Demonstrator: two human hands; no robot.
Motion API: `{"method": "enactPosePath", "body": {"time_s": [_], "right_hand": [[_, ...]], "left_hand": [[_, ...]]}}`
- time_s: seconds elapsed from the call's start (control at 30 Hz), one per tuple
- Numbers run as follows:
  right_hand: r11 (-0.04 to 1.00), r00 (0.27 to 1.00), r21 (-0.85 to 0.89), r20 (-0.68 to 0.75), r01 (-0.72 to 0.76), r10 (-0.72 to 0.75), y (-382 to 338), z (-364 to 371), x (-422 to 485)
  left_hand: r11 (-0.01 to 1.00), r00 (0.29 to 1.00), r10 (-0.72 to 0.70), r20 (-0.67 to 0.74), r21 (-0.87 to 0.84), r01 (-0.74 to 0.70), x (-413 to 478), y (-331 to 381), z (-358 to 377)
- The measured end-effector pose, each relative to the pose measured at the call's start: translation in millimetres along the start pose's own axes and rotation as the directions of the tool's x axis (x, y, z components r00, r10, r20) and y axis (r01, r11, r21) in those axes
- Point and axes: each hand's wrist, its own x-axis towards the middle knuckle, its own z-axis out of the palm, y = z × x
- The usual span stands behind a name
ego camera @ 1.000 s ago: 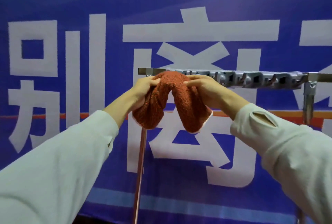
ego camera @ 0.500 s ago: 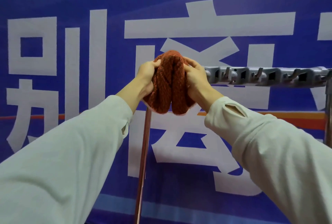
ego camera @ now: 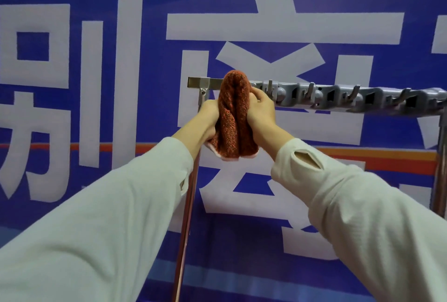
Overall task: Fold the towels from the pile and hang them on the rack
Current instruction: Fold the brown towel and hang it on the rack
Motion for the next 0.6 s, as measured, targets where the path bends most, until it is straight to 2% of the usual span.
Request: {"method": "enactPosePath", "body": {"time_s": [0.03,0.1,0.17,0.2,0.3,0.37,0.47,0.6], "right_hand": [[0.999,1.000,-0.028,0.007,0.026,-0.025,3,-4,-8],[0.993,0.994,-0.052,0.015,0.110,-0.110,16,-13,-22],[0.979,0.979,-0.028,0.043,0.203,-0.202,28,-17,-32],[0.977,0.974,0.004,0.074,0.215,-0.215,32,-17,-37],[0.982,0.956,0.076,0.224,0.174,-0.187,36,-13,-46],[0.981,0.939,0.063,0.281,0.186,-0.196,35,-13,-48],[0.979,0.939,-0.024,0.288,0.204,-0.189,28,-18,-48],[0.981,0.945,-0.093,0.297,0.169,-0.135,20,-18,-48]], "left_hand": [[0.994,0.995,0.090,-0.038,0.059,-0.088,1,-6,-3],[0.929,0.939,0.329,-0.100,0.211,-0.303,-5,-18,-11],[0.828,0.870,0.490,-0.063,0.345,-0.442,-18,-28,-17],[0.823,0.873,0.487,-0.029,0.348,-0.448,-23,-33,-19],[0.910,0.936,0.332,0.116,0.222,-0.350,-33,-44,-25],[0.872,0.915,0.367,0.166,0.280,-0.401,-33,-49,-27],[0.780,0.881,0.454,0.136,0.418,-0.466,-38,-47,-25],[0.782,0.897,0.408,0.171,0.441,-0.440,-43,-48,-25]]}}
